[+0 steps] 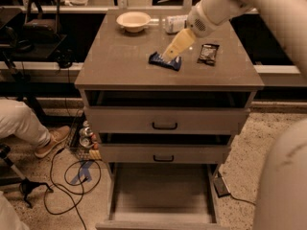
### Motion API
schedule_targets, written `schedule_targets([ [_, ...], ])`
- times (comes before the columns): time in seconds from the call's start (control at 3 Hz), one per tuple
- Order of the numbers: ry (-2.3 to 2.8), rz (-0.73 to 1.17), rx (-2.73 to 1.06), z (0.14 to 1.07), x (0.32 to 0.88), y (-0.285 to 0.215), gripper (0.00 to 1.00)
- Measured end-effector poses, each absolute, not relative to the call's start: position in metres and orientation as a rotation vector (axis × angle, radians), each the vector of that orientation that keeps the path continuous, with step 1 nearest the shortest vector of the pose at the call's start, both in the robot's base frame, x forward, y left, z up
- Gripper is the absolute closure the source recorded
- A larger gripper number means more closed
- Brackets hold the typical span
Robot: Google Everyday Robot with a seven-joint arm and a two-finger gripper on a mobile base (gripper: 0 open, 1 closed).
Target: Place rxbar blueberry into bottom drawer
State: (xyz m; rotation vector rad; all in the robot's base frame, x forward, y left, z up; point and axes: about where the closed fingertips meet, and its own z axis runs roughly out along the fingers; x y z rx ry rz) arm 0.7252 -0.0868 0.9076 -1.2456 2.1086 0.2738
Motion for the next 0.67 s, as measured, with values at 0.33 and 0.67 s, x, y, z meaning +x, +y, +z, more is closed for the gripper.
schedule_targets([
  [0.33,2.113,0.329,-1.266,0.888,0.739,-0.063,0.00],
  [0.67,2.116,0.367,-1.293,0.872,0.749,-0.042,0.00],
])
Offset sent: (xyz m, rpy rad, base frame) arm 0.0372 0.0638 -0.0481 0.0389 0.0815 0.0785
